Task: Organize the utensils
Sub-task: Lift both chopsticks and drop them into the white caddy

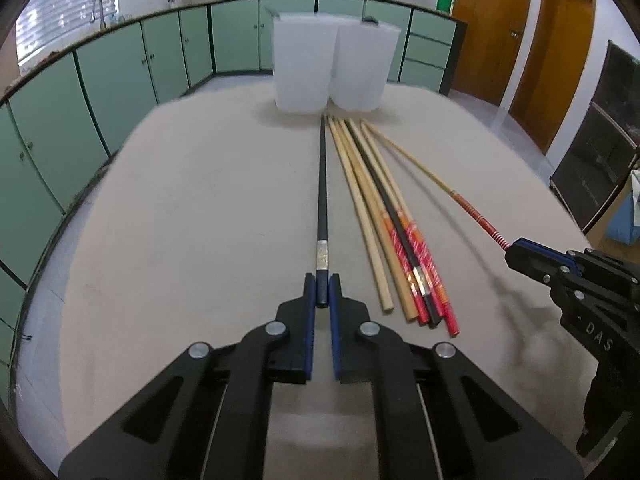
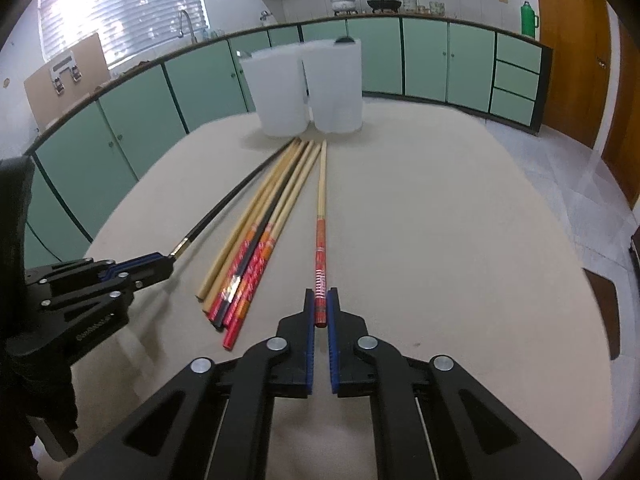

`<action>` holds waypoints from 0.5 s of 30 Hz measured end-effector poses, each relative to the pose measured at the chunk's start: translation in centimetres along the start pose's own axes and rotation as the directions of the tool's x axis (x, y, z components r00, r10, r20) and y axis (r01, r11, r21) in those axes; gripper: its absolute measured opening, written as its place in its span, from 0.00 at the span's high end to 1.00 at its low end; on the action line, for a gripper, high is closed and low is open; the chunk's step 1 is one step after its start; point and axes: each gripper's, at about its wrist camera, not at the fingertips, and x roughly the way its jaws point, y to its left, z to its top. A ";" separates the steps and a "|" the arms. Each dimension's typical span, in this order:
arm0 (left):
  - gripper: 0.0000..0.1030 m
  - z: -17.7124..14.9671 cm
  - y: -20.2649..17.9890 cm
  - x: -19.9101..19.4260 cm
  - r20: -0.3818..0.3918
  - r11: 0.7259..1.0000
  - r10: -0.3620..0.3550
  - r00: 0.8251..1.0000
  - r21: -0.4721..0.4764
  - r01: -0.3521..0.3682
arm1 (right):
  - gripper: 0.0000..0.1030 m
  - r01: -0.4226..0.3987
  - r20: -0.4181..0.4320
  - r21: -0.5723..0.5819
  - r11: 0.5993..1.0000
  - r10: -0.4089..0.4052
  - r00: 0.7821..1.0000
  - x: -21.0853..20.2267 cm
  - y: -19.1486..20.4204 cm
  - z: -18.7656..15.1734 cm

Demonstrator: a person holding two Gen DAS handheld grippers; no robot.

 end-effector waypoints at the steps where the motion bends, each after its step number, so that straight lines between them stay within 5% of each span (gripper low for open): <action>1: 0.94 0.3 0.0 -0.6 0.014 1.000 0.002 1.000 0.005 -0.002 | 0.94 0.001 0.012 -0.005 1.000 -0.001 1.000 -0.5 0.0 0.4; 7: 0.94 3.2 0.0 -5.6 0.152 0.999 0.004 0.988 0.039 -0.010 | 0.94 -0.007 0.100 -0.037 0.999 0.010 0.995 -4.0 -0.1 3.1; 15: 0.94 8.1 -0.3 -10.4 0.311 0.996 -0.042 0.950 0.088 0.015 | 0.94 -0.024 0.211 -0.094 0.995 0.044 0.976 -8.4 -0.2 8.9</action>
